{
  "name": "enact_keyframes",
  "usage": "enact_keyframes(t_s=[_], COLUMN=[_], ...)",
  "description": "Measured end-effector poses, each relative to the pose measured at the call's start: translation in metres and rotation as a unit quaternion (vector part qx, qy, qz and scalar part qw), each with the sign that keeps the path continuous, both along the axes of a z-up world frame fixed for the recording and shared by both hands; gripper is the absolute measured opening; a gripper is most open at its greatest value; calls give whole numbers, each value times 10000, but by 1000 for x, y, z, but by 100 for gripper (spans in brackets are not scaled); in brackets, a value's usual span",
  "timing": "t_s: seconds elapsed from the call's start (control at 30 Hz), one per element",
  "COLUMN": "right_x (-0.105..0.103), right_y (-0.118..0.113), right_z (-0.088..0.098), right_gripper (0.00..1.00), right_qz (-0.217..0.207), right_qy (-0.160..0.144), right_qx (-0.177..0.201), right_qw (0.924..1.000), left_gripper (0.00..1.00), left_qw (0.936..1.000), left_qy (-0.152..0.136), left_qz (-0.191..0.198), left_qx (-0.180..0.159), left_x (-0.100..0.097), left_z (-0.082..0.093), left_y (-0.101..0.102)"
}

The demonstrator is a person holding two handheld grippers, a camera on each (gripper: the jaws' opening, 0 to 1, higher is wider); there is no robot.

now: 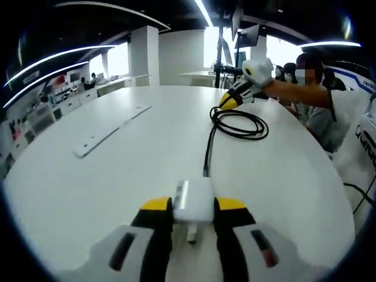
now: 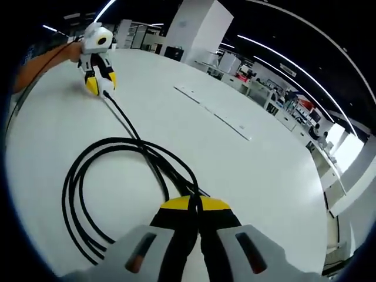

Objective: Plug the desk Type‑C cable into the charger adapter.

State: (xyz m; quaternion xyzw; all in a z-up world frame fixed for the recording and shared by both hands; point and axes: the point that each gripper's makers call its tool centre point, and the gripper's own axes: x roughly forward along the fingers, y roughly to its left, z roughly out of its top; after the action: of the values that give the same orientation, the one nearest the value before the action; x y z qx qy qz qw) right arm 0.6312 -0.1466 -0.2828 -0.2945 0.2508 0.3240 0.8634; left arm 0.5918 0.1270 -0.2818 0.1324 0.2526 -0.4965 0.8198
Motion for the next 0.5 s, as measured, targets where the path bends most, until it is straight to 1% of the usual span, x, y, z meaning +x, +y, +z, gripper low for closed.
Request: enact_keyframes(t_s=[0.03,0.1,0.2,0.3,0.4,0.43,0.5], right_x=[1,4,12,17,26,22,22], right_y=[1,2,3,2,4,4,4], right_z=[-1,-2,-2,-3,-3,-3,-3], right_gripper=[2,2,2,2,2,2,2], right_qz=[5,-7,-20,-38,-62,-65,-78], right_qy=[-2,-4,-35,-59,-75,-82,-98], right_qx=[-18,-27,-62,-96,-108,-103,-90], right_qw=[10000,10000,10000,9999,9999,9999,9999], left_gripper=[26,26,26,26,26,26,26], left_qw=[10000,10000,10000,9999,9999,9999,9998], left_qy=[-5,-20,-48,-49,-61,-81,-89], left_qz=[-3,-1,39,87,110,121,135], left_qx=[8,6,-12,-21,-26,-39,-66], left_x=[0,11,8,17,16,16,18], left_z=[0,1,0,0,-1,-1,-1], left_y=[0,3,0,2,0,-1,0])
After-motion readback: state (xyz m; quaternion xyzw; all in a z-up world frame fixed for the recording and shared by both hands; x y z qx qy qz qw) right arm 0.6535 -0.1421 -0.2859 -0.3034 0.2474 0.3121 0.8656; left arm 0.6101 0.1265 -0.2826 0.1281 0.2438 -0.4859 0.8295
